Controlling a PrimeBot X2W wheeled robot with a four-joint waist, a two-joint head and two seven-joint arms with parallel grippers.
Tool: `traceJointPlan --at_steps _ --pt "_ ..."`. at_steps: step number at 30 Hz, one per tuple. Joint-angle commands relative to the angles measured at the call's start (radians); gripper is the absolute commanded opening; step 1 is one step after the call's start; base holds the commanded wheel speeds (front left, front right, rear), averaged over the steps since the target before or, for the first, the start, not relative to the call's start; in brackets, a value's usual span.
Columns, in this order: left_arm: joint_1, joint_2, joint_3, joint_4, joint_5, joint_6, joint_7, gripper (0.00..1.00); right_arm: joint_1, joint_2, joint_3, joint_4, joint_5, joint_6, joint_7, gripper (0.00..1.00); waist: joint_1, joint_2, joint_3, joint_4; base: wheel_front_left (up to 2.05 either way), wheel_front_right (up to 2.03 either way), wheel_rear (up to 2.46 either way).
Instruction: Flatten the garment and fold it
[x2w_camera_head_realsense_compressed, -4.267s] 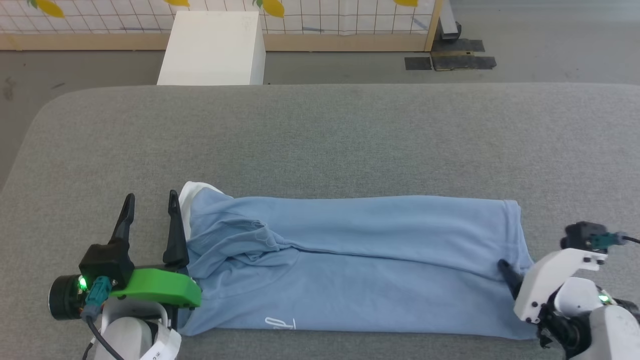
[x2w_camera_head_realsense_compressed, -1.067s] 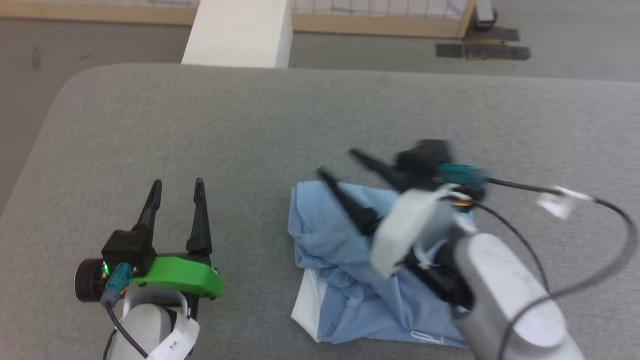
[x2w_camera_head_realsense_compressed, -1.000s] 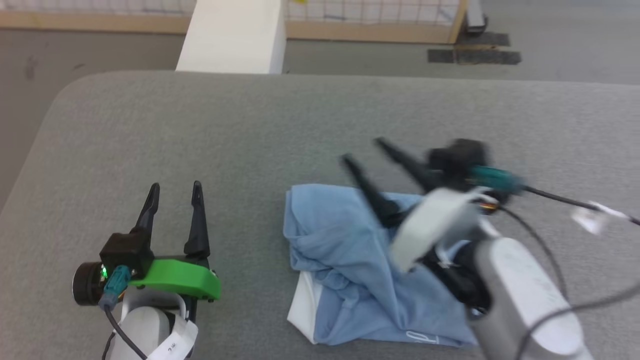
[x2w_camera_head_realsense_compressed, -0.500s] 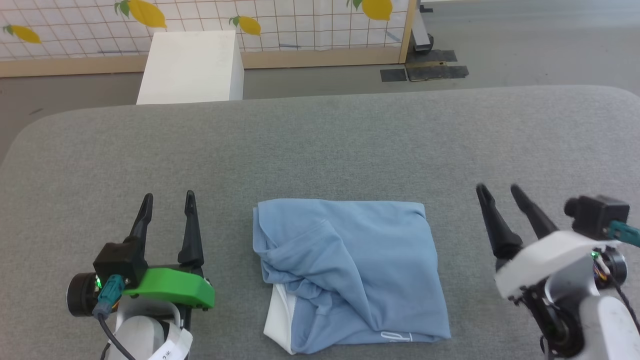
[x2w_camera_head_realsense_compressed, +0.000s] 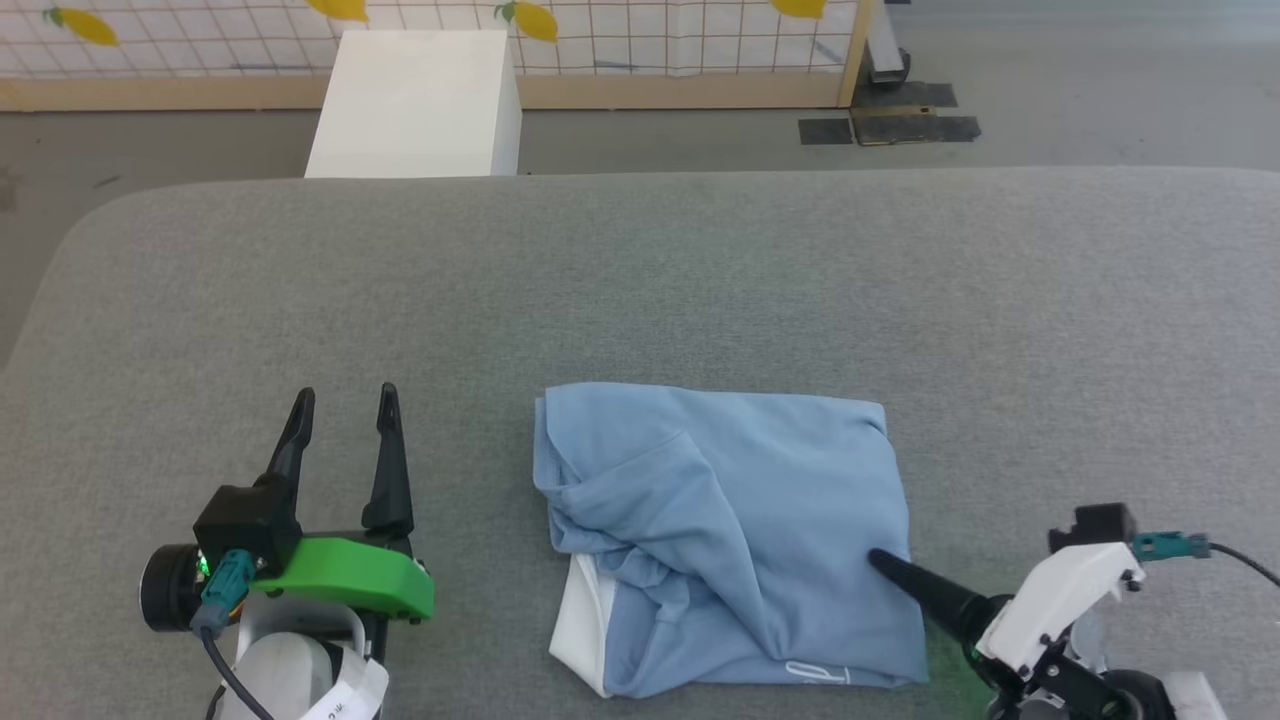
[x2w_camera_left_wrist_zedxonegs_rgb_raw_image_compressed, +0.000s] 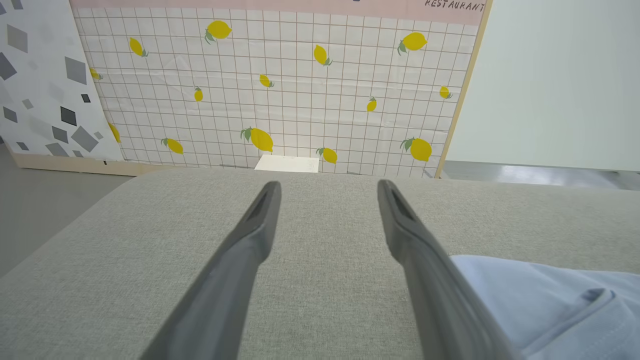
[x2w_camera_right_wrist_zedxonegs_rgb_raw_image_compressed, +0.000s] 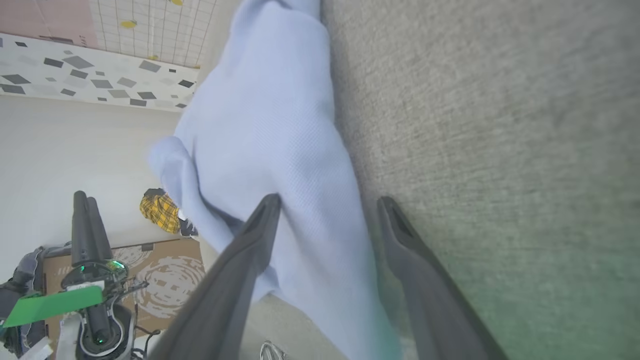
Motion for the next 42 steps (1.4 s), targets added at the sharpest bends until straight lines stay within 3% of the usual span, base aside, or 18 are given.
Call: traceJointPlan --at_steps 1,10,12,13,14,19,25,31,36,42 --pt "-0.008 -0.002 -0.002 0.003 -0.001 -0.003 -0.004 1.0 -0.026 0.0 0.01 0.02 0.015 -0.001 0.012 1.0 0.0 0.0 0.009 0.012 0.0 0.0 0.0" --pt "-0.011 -0.002 -0.013 0.004 -0.001 0.003 -0.004 1.0 -0.126 0.0 0.11 0.147 0.042 -0.001 0.034 1.0 0.0 0.0 0.019 0.04 0.0 0.0 0.0" --pt "-0.013 -0.002 -0.018 0.003 -0.001 0.005 -0.004 1.0 -0.147 0.0 0.141 0.163 0.031 -0.001 0.044 0.38 0.0 0.0 0.02 0.046 0.0 0.0 0.0" --pt "-0.014 -0.002 -0.02 0.004 -0.002 0.007 -0.004 1.0 -0.155 0.0 0.154 0.167 0.02 -0.001 0.048 0.13 0.0 0.0 0.021 0.048 0.0 0.0 0.0" --pt "-0.015 -0.002 -0.021 0.004 -0.002 0.008 -0.004 1.0 -0.161 0.0 0.161 0.168 0.007 -0.001 0.051 0.0 0.0 0.0 0.021 0.049 0.0 0.0 0.0" --pt "-0.013 -0.002 -0.011 -0.004 -0.002 0.016 -0.004 1.0 -0.189 -0.018 0.174 0.132 -0.172 -0.001 0.058 0.0 0.0 0.0 0.025 0.031 0.0 0.0 0.0" --pt "-0.005 -0.002 0.003 -0.016 0.002 0.016 -0.004 1.0 -0.287 -0.073 0.247 0.039 -0.378 -0.001 0.111 0.0 0.0 0.0 0.037 -0.05 0.0 0.0 0.0" --pt "-0.033 0.003 0.007 -0.036 0.016 0.013 -0.004 1.0 -0.465 -0.218 0.449 -0.034 -0.614 -0.001 0.144 0.0 0.0 0.0 0.084 -0.169 0.0 0.0 0.0" --pt "-0.07 0.01 -0.006 -0.067 0.04 0.011 -0.004 1.0 -0.61 -0.313 0.554 0.007 -0.713 -0.001 0.127 0.0 0.0 0.0 0.149 -0.286 0.0 0.0 0.0" --pt "-0.129 0.039 -0.031 -0.082 0.069 0.002 -0.004 1.0 -0.721 -0.35 0.525 0.137 -0.799 -0.001 0.028 0.0 0.0 0.0 0.239 -0.4 0.0 0.0 0.0"
